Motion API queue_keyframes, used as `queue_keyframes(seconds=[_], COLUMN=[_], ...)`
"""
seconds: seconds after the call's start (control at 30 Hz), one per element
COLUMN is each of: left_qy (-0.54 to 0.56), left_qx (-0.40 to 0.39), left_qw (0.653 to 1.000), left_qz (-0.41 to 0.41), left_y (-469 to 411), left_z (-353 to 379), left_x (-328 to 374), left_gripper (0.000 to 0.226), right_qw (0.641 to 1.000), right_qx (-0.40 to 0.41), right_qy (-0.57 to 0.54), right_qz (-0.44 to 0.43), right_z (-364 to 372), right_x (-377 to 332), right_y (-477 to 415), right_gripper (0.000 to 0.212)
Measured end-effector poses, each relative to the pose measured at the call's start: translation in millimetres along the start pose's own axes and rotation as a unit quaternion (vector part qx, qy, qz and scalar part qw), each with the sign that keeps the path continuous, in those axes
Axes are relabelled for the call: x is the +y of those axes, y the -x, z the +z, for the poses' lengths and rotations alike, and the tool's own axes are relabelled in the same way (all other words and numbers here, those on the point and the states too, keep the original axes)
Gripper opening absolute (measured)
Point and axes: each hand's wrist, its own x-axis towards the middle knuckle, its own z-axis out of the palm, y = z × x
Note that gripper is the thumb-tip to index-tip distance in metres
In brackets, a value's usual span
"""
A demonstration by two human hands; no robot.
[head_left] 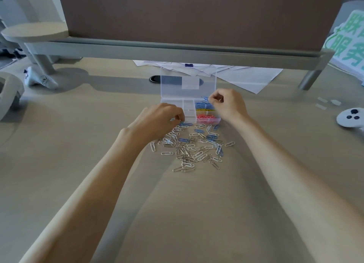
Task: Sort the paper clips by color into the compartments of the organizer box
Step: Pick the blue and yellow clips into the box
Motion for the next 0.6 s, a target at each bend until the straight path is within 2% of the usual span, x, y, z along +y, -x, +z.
queue_keyframes(seconds=[0.27, 0.4, 0.6], left_qy=[0.009, -0.001, -0.012], left_qx=[-0.013, -0.028, -0.032], left_qw=[1.000, 0.999, 0.999], left_qz=[-0.019, -0.021, -0.026], left_y=[4.3, 3.1, 4.3], left_z=[-5.4, -2.5, -3.5], left_x=[-6.4, -2.5, -3.4], left_gripper=[0.013, 0.015, 0.014], right_qw=[0.998, 0.999, 0.997], right_qx=[-0.050, -0.012, 0.032], right_qy=[0.024, 0.027, -0.024], right_qz=[0.003, -0.021, -0.062], right_z=[7.6, 1.2, -4.9], right_x=[3.4, -0.7, -0.8], right_y=[-11.1, -2.5, 37.1], right_gripper=[0.014, 0.016, 0.015])
